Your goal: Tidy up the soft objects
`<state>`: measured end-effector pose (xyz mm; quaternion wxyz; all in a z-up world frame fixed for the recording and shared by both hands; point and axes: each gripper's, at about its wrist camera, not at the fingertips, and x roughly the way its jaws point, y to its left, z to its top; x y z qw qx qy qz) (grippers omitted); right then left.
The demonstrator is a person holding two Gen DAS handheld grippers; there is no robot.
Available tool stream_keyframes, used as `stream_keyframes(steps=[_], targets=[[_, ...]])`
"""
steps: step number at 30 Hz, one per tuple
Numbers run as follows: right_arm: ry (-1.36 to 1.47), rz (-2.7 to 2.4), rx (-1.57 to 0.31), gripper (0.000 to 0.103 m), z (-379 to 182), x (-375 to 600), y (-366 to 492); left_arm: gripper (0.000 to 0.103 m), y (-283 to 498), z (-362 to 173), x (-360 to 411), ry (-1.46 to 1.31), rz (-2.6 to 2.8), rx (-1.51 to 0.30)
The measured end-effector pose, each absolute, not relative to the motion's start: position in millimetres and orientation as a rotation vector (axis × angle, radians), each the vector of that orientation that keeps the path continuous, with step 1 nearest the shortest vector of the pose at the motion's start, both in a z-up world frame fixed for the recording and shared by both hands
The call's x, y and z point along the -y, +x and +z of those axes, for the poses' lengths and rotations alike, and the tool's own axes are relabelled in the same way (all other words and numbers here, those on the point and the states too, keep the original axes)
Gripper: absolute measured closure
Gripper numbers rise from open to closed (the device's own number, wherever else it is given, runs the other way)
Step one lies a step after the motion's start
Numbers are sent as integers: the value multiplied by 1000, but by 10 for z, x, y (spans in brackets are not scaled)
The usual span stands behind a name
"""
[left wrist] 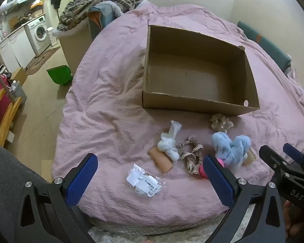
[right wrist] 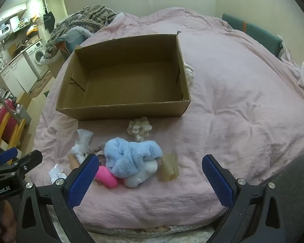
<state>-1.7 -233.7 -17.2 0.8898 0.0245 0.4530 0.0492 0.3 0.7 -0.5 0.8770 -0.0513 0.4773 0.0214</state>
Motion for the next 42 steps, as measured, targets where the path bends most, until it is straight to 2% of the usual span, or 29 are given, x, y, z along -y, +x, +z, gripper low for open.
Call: stream_keyframes(steps=[42], targets=[[53,102,-948,0,-180,2358,-26,0,-9,-18,24,-92,51,-1006]])
